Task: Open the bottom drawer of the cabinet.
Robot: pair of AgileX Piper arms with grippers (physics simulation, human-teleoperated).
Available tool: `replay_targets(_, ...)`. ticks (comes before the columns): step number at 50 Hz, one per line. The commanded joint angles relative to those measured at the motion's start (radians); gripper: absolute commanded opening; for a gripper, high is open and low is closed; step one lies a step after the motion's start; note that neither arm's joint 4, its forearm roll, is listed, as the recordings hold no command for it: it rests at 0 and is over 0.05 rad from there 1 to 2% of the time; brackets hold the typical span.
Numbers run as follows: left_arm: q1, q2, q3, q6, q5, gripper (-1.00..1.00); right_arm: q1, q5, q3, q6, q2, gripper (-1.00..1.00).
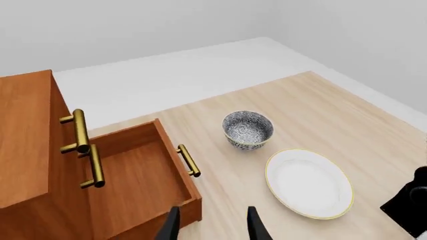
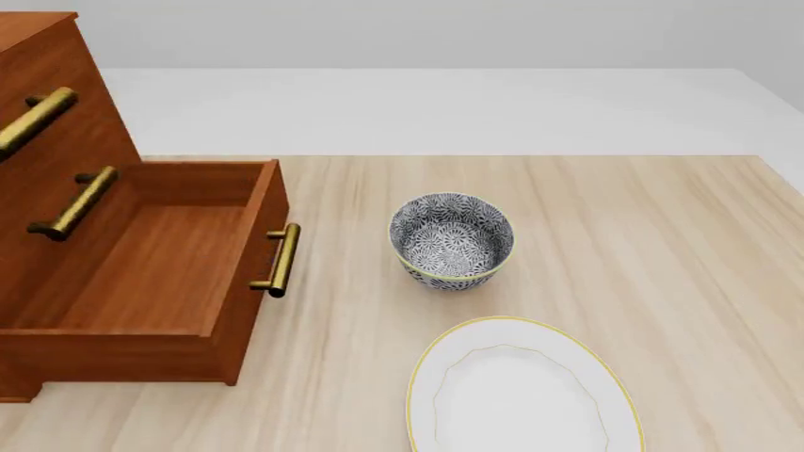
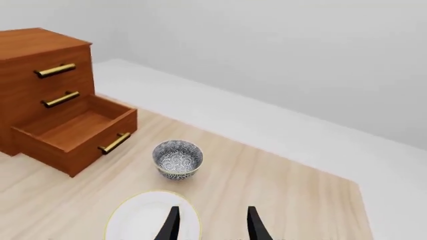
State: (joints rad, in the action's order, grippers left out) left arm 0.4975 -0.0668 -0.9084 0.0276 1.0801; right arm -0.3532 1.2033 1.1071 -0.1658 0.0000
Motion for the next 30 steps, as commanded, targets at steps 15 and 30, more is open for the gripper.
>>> replay_targets(15, -0.042, 0.066, -0.05, 0.023, 0.14, 1.0, -0.029, 0.016, -0.024, 0.015, 0.0, 1.0)
replay_targets(30, -0.056, 0.066, -0.054, 0.042, 0.14, 1.0, -0.019, 0.017, -0.064, 0.034, 0.0, 1.0)
